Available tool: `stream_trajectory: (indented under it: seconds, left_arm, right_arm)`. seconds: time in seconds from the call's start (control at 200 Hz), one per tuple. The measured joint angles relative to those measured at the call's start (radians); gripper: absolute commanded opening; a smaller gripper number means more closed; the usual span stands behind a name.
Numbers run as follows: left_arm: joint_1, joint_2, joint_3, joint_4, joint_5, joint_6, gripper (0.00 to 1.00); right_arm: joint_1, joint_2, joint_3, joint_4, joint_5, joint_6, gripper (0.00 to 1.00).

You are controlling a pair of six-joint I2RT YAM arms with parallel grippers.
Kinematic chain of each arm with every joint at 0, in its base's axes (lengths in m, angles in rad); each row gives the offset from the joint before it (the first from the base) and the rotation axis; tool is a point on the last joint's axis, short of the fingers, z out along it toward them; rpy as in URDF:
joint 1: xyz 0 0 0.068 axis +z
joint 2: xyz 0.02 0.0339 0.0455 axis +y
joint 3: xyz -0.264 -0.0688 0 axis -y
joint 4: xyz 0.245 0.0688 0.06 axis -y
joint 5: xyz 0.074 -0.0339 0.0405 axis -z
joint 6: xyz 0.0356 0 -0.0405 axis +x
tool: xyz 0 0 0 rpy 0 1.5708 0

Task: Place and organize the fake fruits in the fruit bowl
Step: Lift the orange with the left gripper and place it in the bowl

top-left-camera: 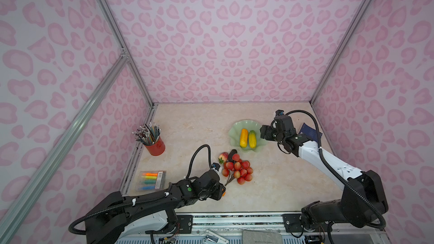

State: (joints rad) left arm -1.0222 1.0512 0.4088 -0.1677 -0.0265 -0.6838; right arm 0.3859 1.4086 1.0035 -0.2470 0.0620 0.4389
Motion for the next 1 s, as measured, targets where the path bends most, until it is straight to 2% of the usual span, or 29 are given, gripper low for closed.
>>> stream_trajectory:
  seconds: [0.17, 0.305, 0.505, 0.655, 0.905, 1.0]
  left_arm:
    - [0.017, -0.051, 0.112, -0.074, -0.057, 0.074, 0.42]
    - [0.104, 0.006, 0.256, -0.092, -0.075, 0.190, 0.42]
    - [0.226, 0.276, 0.544, -0.085, -0.053, 0.379, 0.41]
    - [0.255, 0.528, 0.743, -0.071, -0.029, 0.473, 0.40]
    - [0.297, 0.813, 0.968, -0.080, -0.022, 0.512, 0.41]
    - [0.315, 0.880, 1.019, -0.083, -0.021, 0.512, 0.47]
  right_arm:
    - [-0.014, -0.006, -0.005, 0.009, -0.011, 0.014, 0.91]
    - [-0.019, -0.019, -0.014, 0.017, -0.014, 0.015, 0.91]
    - [-0.021, -0.050, -0.028, 0.016, -0.029, 0.014, 0.91]
    - [-0.021, -0.109, -0.072, 0.007, -0.029, 0.014, 0.91]
    - [-0.023, -0.219, -0.145, -0.035, -0.024, 0.014, 0.91]
    - [-0.024, -0.258, -0.176, -0.034, -0.014, 0.014, 0.91]
